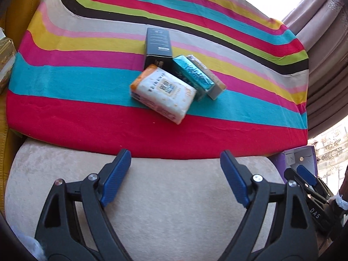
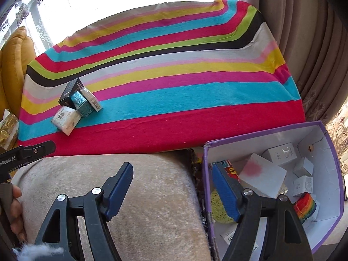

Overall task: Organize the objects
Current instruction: 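Grasp the white-orange tissue pack with the left gripper while the right grasps the teal pack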

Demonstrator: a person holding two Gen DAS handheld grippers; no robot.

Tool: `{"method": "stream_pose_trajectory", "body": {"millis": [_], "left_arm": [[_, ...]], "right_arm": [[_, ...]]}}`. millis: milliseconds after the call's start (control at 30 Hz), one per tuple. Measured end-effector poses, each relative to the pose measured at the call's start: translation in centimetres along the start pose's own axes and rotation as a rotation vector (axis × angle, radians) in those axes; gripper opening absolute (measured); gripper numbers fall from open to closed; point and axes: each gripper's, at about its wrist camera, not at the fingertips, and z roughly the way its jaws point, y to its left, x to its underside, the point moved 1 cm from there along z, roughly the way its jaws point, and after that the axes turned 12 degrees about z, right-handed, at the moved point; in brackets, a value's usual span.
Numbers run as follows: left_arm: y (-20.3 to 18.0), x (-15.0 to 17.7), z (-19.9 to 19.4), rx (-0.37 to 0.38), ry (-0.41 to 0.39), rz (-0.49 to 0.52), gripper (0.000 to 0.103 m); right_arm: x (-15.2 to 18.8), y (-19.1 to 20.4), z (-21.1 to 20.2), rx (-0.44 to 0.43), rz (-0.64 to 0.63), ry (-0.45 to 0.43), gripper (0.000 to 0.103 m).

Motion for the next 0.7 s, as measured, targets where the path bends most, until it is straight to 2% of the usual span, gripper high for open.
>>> {"method": "stream_pose_trajectory", "body": {"millis": [100, 300, 533, 700], "left_arm": [[0.9, -0.9, 0.6, -0.015, 0.021, 0.060, 0.092], [1.5, -3.2, 2.2, -0.053, 0.049, 0.175, 0.094], [1.8, -5.2, 4.4, -0.067, 0.098, 0.238, 0.096], [1.8, -5.5, 5.6, -0.037, 0.121, 0.251, 0.097]], "right_arm": [[0.0, 1.4, 0.4, -0.010, -0.028, 0.010, 0.076], [-0.3, 3.8, 1.5, -0.028, -0.073, 0.029, 0.076], [-0.9, 5.7, 2.6, -0.043, -0.127, 0.043, 0.076], [-1.6, 7.3, 3.6, -0.050, -0.167, 0.048, 0.076]]}}
